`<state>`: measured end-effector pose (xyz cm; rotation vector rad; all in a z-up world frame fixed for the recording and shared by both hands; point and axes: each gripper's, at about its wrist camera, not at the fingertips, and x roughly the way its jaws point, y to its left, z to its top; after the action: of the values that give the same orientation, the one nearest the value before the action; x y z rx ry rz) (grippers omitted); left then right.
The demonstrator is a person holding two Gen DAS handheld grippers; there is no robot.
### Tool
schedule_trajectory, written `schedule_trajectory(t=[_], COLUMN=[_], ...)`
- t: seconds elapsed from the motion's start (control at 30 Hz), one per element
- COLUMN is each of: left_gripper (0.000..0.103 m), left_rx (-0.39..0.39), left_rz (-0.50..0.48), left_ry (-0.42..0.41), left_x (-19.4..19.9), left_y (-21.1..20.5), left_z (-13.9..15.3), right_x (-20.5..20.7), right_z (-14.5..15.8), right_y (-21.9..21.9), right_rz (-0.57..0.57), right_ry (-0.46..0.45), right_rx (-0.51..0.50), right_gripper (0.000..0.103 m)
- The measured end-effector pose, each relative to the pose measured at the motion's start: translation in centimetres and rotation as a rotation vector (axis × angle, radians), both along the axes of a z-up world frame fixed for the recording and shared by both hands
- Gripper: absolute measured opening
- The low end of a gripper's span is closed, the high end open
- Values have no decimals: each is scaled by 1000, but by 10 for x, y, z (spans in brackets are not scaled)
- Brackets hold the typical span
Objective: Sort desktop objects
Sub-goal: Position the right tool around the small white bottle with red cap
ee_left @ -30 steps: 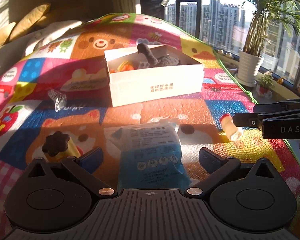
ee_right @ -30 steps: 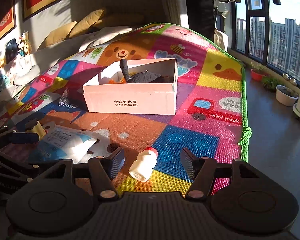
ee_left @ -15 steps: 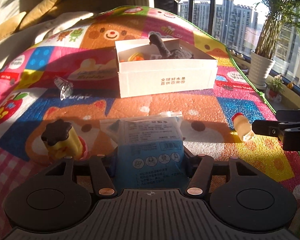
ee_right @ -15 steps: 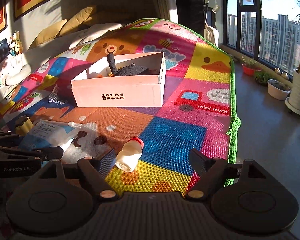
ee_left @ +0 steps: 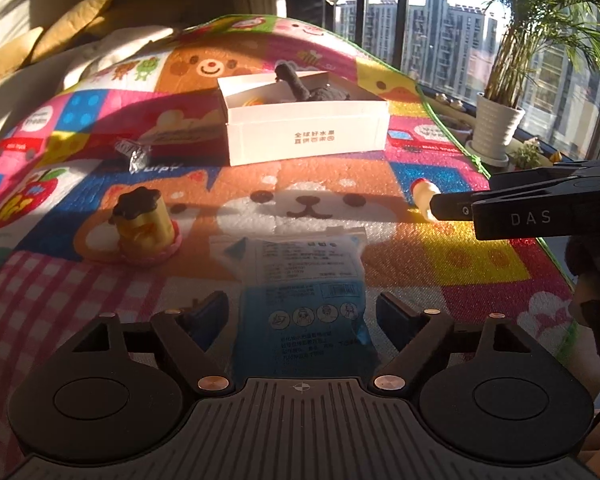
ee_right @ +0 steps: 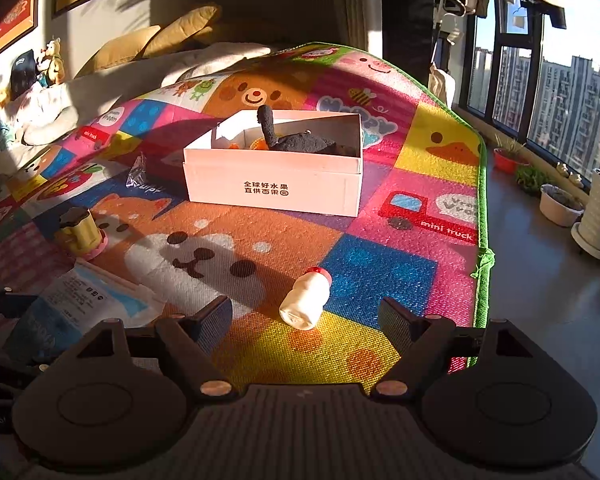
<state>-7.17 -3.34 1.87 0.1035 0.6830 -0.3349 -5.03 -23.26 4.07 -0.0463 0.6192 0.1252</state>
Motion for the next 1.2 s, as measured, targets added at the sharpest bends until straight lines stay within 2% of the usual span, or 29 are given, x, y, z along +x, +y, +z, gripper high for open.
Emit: schedule_trajectory(t=[0.1,0.17,0.2,0.23,0.4,0.47,0.5,0.57,0.7,0.87,1.0,1.1,1.2], left_gripper=[98,100,100,100,100,101,101,101,102,103,103,103,103], left_rx=[-8,-10,-10,-13,-17,-17,-19,-25,-25,-25,-21,-31,-30], left_rz=[4,24,29,33,33,39,43,50,52,59,58,65,70], left_ry=[12,34,40,48,66,66,67,69,70,59,47,44,43], left_x=[1,5,6,8,9,9,9,9,10,10,10,11,11], left_y=[1,3,3,3,5,7,8,9,8,8,8,10,10], left_z=[0,-3,-4,-6,-11,-12,-11,-11,-11,-13,-14,-14,-14], right_x=[3,9,13,17,33,39,40,40,26,4,-15,-22,-22], right_z=[0,-2,-4,-6,-18,-21,-22,-22,-20,-17,-17,-16,-13], right_y=[5,10,12,15,25,24,23,22,24,25,27,30,31], right_rz=[35,73,87,96,73,67,67,79,127,197,246,282,267], right_ry=[12,40,57,71,72,79,86,100,94,134,141,134,98], right_rx=[-11,-14,-21,-29,-87,-94,-91,-81,-88,-28,5,22,-1], right_gripper=[80,70,58,54,50,37,25,16,16,16,32,32,35])
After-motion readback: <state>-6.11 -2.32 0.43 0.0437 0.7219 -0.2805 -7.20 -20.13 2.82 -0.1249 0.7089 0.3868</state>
